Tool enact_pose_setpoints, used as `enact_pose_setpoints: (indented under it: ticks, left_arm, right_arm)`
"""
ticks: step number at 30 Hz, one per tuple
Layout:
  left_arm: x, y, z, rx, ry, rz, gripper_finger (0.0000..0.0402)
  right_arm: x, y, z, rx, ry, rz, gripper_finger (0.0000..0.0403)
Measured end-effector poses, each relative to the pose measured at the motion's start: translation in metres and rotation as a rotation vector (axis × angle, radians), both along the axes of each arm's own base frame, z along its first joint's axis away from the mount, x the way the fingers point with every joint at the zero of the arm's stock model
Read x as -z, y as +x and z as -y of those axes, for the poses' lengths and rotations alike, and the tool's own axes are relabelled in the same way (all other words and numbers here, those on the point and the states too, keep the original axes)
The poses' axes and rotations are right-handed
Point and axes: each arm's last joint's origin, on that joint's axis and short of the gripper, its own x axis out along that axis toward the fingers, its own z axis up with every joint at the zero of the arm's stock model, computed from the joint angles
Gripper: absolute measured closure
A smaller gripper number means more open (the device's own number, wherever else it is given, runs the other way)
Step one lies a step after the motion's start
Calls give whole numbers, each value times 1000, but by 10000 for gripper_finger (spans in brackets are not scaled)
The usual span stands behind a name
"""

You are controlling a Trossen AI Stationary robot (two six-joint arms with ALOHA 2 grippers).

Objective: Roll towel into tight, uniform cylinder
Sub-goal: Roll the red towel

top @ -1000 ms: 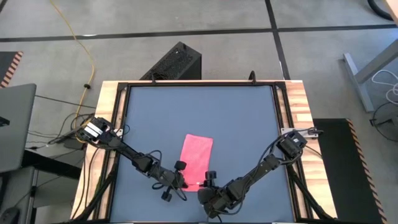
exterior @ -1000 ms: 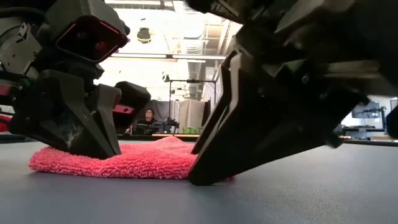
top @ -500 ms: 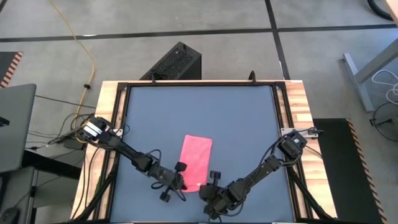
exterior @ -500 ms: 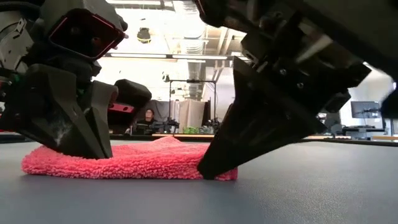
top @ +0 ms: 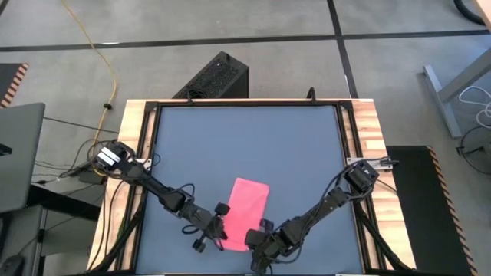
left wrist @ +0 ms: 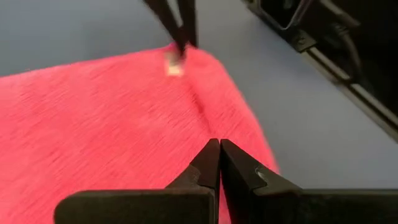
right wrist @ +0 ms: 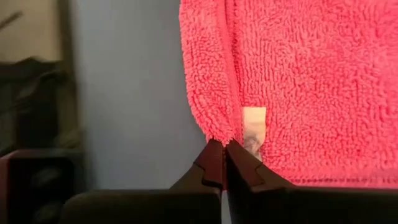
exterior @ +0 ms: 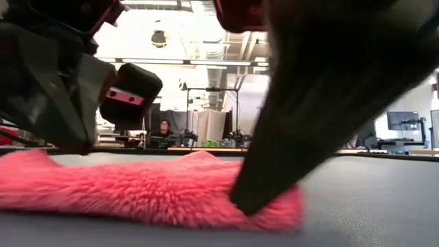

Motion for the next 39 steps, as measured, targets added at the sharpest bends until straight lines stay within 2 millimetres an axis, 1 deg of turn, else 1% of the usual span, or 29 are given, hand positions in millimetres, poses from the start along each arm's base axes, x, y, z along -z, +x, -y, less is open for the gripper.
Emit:
enact_pose_setpoints:
  ticks: [5,11,15,18,22,27,32,35,39]
  left_arm:
    - [-4,-5,12,32,-27,35,401]
    - [-8,-10,24,54,-34,84,401]
    - [-4,-16,27,104,40,79,402]
    - [-1,-21,33,181,120,102,395]
    - [-1,-26,39,259,201,154,363]
    - [0,-29,40,243,264,179,296]
    - [1,-30,40,238,285,163,230]
    - [3,-30,38,212,315,154,206]
    - [5,-31,36,190,345,129,197]
  right_arm:
    - [1,1,-2,46,98,-25,382]
    - [10,-2,-4,146,195,5,382]
    - [16,-6,0,203,208,-6,382]
    - [17,-6,0,205,208,7,382]
    - [15,-5,-1,182,213,33,382]
    - [15,-4,-1,180,211,35,382]
    - [15,-4,-1,179,211,35,382]
    - [16,-4,-1,178,210,35,382]
    - [16,-4,-1,178,209,36,382]
